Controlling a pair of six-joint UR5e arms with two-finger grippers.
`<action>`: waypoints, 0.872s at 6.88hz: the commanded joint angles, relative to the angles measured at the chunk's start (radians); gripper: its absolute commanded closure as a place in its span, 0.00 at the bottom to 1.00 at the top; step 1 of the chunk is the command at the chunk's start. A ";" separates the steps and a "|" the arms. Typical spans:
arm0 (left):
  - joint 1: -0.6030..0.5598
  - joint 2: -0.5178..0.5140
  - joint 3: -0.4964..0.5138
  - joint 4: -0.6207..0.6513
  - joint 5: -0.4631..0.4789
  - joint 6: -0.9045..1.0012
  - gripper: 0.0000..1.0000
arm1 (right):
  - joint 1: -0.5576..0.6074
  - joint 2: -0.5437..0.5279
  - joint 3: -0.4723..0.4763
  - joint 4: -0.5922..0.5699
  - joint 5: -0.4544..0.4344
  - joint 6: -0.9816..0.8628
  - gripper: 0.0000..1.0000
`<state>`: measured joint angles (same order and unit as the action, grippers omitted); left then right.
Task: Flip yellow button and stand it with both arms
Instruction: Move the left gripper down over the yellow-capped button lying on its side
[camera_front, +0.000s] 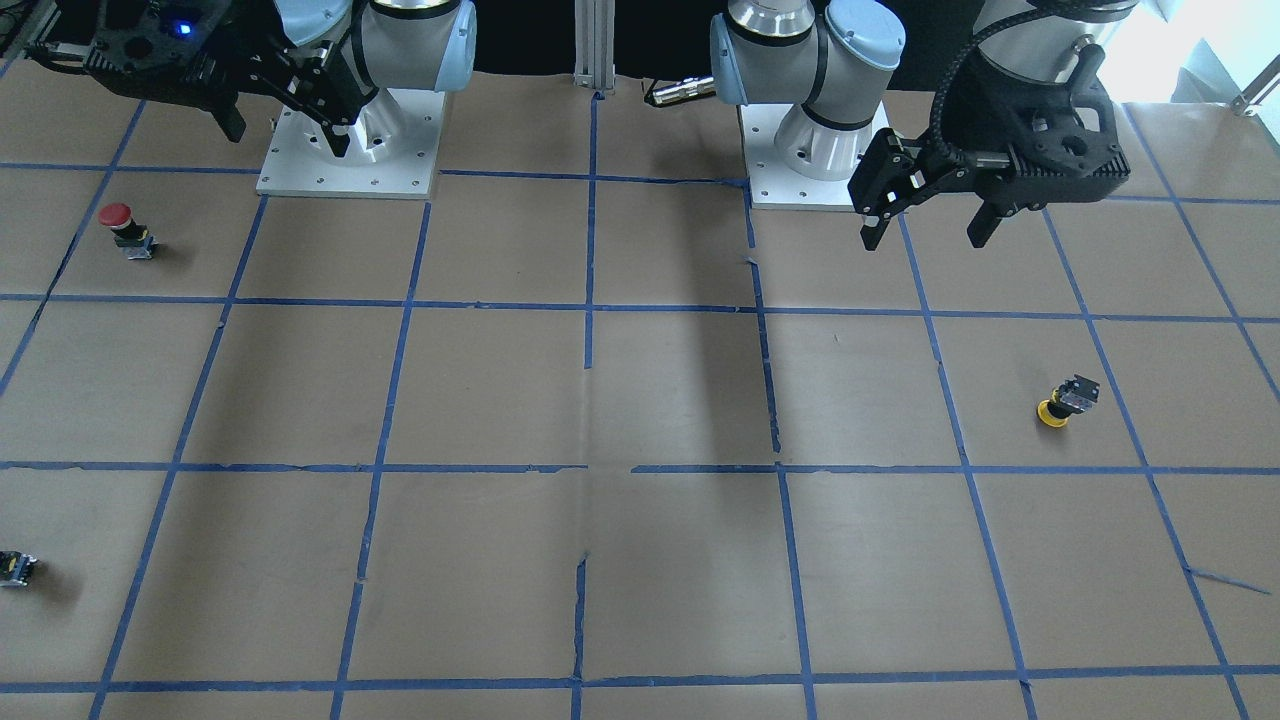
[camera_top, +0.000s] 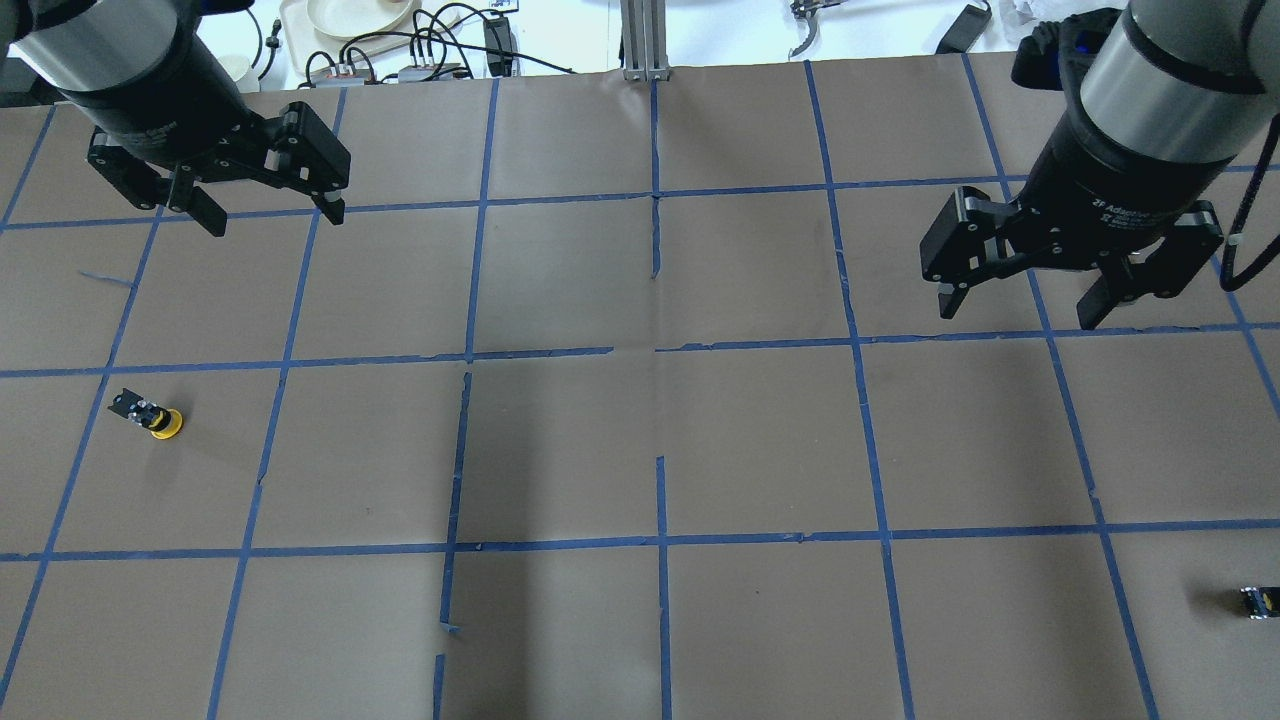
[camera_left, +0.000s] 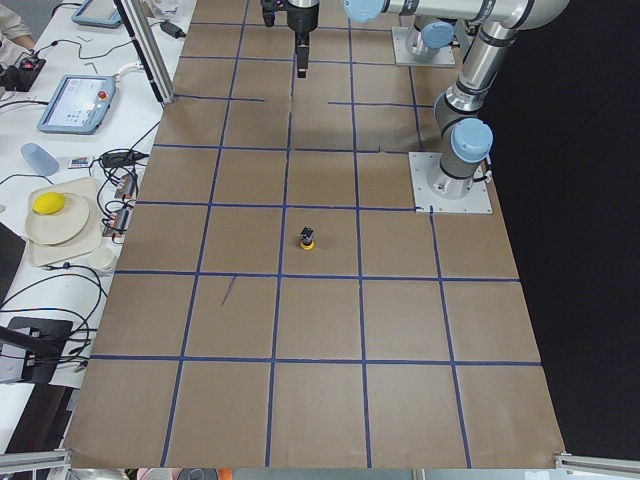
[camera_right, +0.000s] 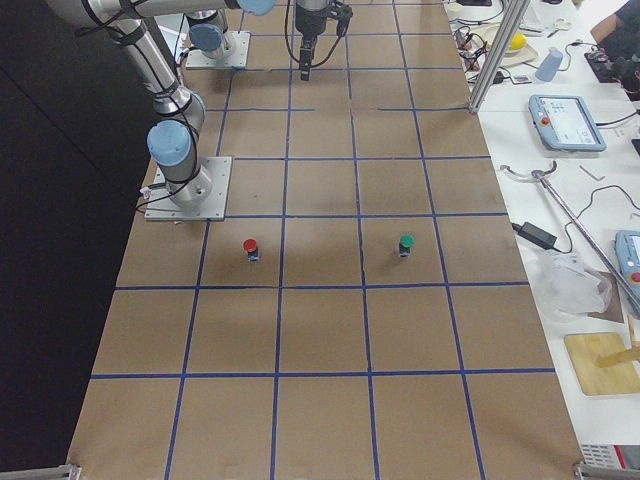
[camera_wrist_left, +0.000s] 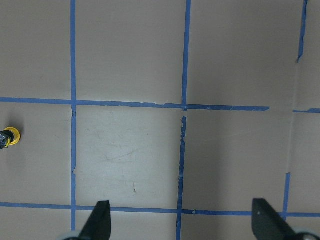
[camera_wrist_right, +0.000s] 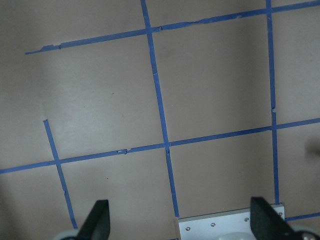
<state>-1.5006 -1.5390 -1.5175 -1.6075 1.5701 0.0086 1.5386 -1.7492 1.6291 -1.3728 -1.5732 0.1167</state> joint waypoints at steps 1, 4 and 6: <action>0.000 -0.004 -0.003 0.000 0.005 0.001 0.00 | 0.000 0.002 0.000 -0.002 -0.004 0.000 0.00; 0.069 -0.012 -0.021 -0.031 0.024 0.153 0.00 | 0.000 0.001 0.000 0.000 -0.005 0.001 0.00; 0.254 -0.045 -0.055 -0.020 0.018 0.426 0.00 | 0.000 -0.006 0.024 -0.002 -0.001 0.003 0.00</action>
<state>-1.3526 -1.5635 -1.5511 -1.6360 1.5902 0.2664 1.5385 -1.7504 1.6375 -1.3721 -1.5780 0.1183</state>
